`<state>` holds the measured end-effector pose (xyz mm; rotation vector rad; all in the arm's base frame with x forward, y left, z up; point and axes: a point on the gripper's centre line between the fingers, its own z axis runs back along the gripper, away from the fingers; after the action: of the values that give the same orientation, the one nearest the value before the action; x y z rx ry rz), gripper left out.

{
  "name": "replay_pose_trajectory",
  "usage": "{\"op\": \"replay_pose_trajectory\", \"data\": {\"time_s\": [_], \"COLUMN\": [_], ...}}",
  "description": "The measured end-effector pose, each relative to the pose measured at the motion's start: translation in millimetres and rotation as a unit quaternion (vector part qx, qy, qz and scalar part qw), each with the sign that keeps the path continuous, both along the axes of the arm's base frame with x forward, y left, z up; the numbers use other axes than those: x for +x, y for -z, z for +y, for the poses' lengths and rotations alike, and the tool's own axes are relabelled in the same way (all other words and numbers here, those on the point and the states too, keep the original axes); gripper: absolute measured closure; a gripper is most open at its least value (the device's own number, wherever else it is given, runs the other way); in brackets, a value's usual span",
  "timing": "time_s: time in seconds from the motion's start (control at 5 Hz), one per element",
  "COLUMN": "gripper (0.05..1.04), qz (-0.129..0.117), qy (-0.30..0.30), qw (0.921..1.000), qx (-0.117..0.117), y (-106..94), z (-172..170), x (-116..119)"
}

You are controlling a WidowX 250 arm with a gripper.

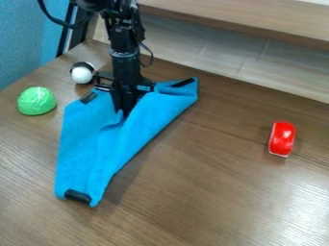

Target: Unfold the blue cloth from top left

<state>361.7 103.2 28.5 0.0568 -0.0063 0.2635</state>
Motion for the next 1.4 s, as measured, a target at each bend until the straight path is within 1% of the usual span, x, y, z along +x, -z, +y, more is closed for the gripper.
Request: {"op": "replay_pose_trajectory", "data": {"time_s": [0.2,0.4,0.6,1.0,1.2,1.4], "gripper": [1.010,1.010,1.010,1.010,1.010,1.010], "qz": [-0.001,-0.006,-0.025,-0.050,-0.061,-0.068], "qy": [-0.002,-0.006,-0.004,-0.012,0.003,0.036], "qw": [1.0000,0.9999,0.9996,0.9985,0.9978,0.9965], "qx": [-0.003,-0.010,-0.012,-0.018,-0.026,-0.031], "y": [1.0,-8.7,-25.1,-47.8,-53.9,-59.4], "z": [-0.9,-1.9,-4.7,-9.5,-22.6,-44.9], "x": [-3.7,-10.8,-14.4,-16.7,-12.9,-8.0]}}
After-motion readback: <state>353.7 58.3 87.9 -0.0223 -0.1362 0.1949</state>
